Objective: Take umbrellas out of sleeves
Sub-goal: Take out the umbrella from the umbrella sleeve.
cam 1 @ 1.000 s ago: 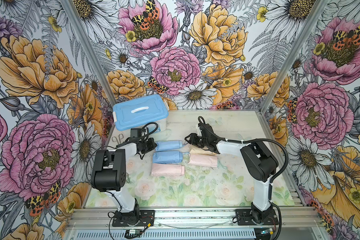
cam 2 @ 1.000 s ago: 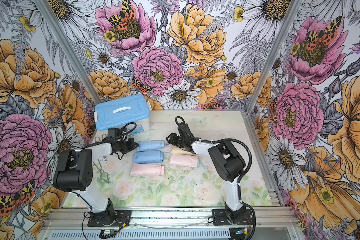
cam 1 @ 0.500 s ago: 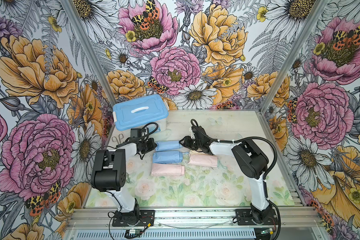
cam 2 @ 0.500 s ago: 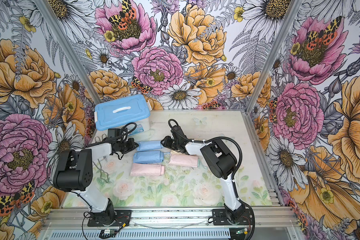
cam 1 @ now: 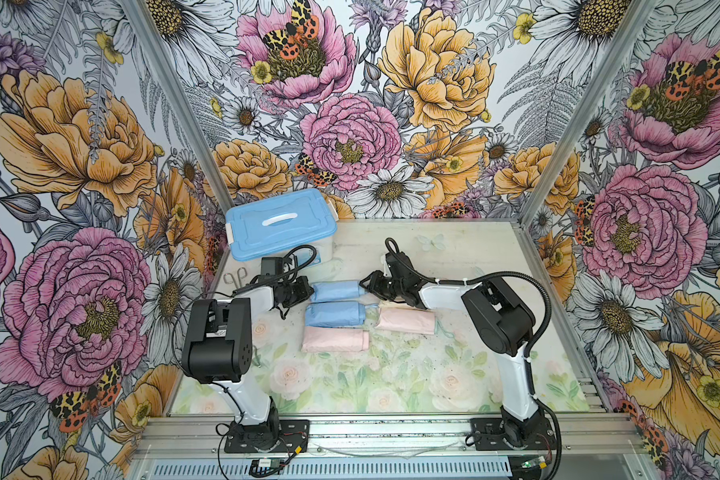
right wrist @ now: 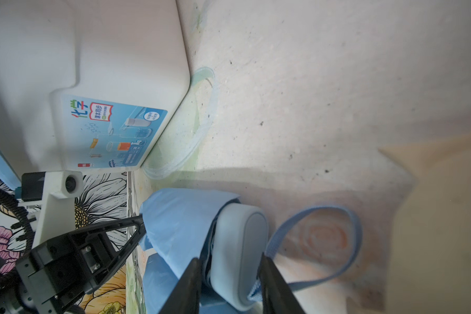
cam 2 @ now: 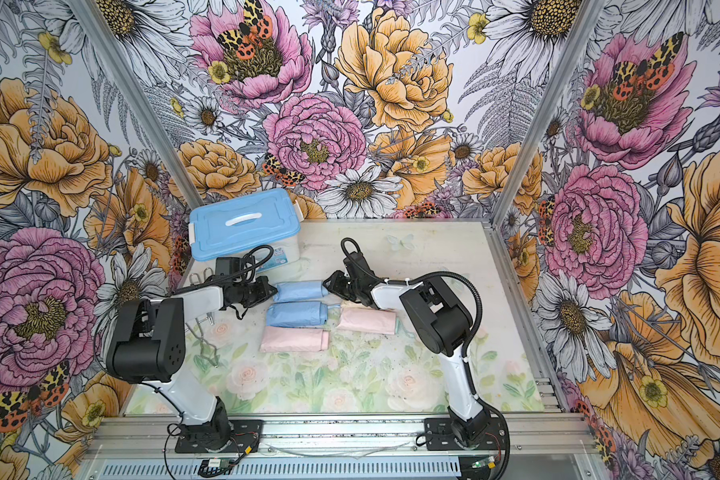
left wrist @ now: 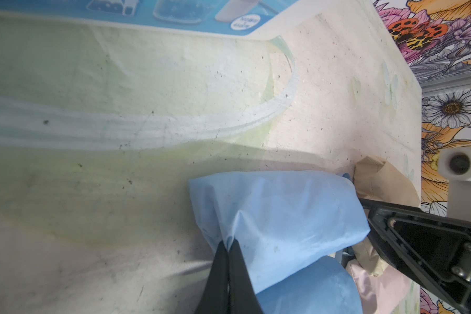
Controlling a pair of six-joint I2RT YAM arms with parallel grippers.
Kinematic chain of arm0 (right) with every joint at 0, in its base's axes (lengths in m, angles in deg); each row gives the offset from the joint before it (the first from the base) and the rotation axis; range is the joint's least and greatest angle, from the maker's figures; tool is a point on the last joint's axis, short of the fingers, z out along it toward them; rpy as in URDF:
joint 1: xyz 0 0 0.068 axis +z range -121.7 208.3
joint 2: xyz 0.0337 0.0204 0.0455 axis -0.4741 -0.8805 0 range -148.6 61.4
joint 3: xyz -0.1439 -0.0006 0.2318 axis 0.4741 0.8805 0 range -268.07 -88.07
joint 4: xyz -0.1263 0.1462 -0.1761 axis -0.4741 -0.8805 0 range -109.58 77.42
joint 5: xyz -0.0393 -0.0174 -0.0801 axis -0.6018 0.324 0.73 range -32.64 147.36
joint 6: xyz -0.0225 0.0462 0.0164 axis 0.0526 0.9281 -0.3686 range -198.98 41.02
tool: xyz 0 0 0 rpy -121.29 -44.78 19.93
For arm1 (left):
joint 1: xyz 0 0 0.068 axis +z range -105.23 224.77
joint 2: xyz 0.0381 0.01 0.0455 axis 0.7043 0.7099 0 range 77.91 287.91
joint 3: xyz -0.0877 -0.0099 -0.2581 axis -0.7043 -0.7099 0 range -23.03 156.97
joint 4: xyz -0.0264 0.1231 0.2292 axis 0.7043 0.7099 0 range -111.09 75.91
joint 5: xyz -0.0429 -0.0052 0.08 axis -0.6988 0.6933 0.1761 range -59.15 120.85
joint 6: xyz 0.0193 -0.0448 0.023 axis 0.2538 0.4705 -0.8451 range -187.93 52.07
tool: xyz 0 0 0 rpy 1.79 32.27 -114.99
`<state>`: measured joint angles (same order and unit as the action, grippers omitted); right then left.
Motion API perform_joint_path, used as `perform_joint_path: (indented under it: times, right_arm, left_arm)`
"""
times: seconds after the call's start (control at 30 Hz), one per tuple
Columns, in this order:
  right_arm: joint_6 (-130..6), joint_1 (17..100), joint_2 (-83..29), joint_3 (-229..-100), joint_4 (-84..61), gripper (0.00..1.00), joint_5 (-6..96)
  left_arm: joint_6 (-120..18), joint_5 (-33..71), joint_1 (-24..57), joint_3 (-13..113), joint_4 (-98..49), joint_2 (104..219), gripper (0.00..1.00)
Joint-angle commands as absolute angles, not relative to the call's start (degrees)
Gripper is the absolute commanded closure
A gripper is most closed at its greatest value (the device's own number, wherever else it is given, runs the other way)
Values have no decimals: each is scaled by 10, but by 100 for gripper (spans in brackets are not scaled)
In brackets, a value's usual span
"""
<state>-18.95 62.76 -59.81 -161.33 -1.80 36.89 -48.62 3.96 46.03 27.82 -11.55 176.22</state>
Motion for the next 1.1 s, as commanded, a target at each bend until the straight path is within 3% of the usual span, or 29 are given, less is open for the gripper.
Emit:
perform_joint_path:
  times: [0.0, 0.67, 1.07]
  right_arm:
    - [-169, 621, -628, -1620, -10, 61, 352]
    - [-165, 593, -666, -1634, -30, 59, 346]
    - [-231, 550, -675, -1654, -87, 59, 242]
  left_arm:
    - [-497, 35, 460, 266, -124, 1766, 100]
    - [-492, 32, 464, 261, -124, 1768, 100]
    - [-488, 22, 472, 256, -124, 1774, 100]
